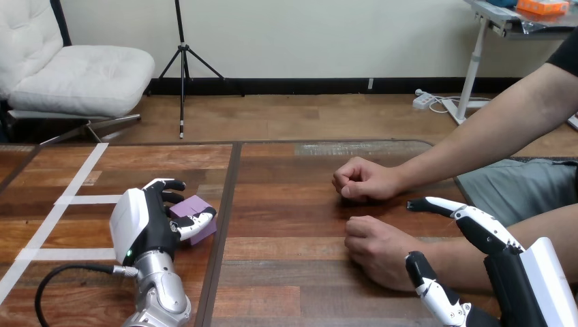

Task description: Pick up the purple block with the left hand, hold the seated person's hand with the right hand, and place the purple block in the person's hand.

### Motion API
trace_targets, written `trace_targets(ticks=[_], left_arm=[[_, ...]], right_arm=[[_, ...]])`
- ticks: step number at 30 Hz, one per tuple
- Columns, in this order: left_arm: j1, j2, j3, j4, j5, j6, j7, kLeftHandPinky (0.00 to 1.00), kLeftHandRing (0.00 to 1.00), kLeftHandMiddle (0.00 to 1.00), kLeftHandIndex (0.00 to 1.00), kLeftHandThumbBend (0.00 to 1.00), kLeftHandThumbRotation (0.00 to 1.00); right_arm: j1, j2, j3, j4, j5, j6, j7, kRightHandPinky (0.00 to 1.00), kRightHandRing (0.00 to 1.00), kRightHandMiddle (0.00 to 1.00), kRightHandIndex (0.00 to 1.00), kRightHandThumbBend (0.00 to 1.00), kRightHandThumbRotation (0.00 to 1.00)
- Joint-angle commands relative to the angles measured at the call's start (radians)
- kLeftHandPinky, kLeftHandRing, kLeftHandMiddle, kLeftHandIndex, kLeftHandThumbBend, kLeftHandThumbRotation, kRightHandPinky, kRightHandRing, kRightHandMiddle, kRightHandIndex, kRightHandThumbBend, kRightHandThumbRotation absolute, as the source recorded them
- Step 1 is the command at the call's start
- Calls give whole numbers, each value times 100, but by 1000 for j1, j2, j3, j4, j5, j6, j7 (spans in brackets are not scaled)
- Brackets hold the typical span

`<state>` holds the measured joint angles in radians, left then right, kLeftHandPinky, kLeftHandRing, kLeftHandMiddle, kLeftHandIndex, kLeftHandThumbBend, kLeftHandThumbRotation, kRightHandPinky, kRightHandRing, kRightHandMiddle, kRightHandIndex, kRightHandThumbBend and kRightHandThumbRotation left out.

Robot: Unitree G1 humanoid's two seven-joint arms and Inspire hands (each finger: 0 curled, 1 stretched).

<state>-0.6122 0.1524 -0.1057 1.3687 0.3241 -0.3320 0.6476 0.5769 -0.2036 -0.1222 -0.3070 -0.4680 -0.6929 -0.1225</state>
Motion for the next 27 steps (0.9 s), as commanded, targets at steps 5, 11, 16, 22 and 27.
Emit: trace_targets(ticks=[5,11,16,22,27], left_arm=[[-38,4,24,-17,-5,-26,-11,52,57,61,63,69,0],[-42,6,27,-16,-4,-17,-22,52,55,59,62,69,0],[-47,11,18,-16,11,-8,-16,52,54,58,62,69,0],[-49,17,10,-15,24,-5,-19,53,53,57,62,70,0],[-51,19,10,-15,25,-6,-24,54,53,57,62,70,0]], right_arm=[[-47,-4,-3,-39,1,4,0,84,79,77,74,42,55],[-50,-3,-1,-39,-1,9,0,84,79,77,74,42,55],[-55,-3,-2,-34,-3,4,-7,83,79,76,74,42,55],[-52,-4,-6,-36,-5,4,-7,83,79,76,74,42,55],[-47,-5,-10,-39,-6,5,-7,82,79,77,74,42,55]])
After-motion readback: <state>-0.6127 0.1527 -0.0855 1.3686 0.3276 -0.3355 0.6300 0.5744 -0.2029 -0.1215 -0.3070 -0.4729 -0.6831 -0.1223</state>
